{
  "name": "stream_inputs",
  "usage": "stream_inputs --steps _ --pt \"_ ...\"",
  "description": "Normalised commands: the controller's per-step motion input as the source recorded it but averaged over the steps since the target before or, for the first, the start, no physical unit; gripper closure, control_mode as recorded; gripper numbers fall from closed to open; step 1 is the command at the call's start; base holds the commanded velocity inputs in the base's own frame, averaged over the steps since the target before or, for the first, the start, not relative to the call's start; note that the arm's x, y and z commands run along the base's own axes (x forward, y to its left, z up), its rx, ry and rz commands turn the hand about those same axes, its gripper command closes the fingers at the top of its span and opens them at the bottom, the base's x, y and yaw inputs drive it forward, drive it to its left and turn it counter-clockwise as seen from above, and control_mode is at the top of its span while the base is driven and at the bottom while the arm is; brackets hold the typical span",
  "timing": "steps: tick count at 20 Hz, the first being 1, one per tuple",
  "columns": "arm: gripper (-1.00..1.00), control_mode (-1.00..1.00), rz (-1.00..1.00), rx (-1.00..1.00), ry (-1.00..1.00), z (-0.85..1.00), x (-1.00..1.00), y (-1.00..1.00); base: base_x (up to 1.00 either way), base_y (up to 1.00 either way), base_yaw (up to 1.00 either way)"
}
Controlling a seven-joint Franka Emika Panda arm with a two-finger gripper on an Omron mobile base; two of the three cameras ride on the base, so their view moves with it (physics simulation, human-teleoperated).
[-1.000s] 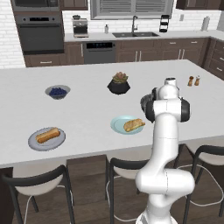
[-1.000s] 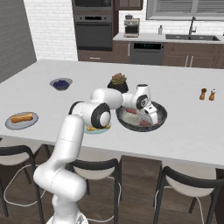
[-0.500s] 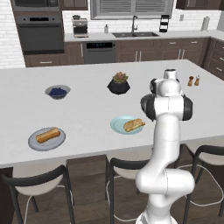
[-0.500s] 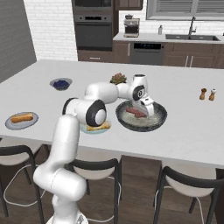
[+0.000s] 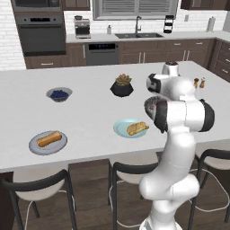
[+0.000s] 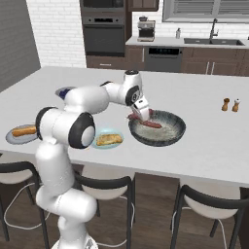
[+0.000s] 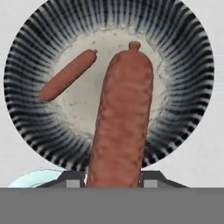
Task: Place one bun and one sausage from the bowl on each plate.
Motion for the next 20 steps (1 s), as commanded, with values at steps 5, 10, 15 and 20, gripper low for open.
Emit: stream_inputs --steps 5,10,15,20 --pt "1.0 -1.0 0.0 0.0 -0.27 0.33 -0.74 1.0 0.0 0.0 0.0" --pt "1.0 -1.0 0.0 0.0 -0.06 0.68 -0.03 1.0 0.0 0.0 0.0" --pt "1.0 -1.0 0.0 0.06 0.22 0.03 0.24 1.0 0.0 0.0 0.0" --pt "1.0 -1.0 0.02 0.08 0.27 -0.41 0.33 0.66 0.0 0.0 0.0"
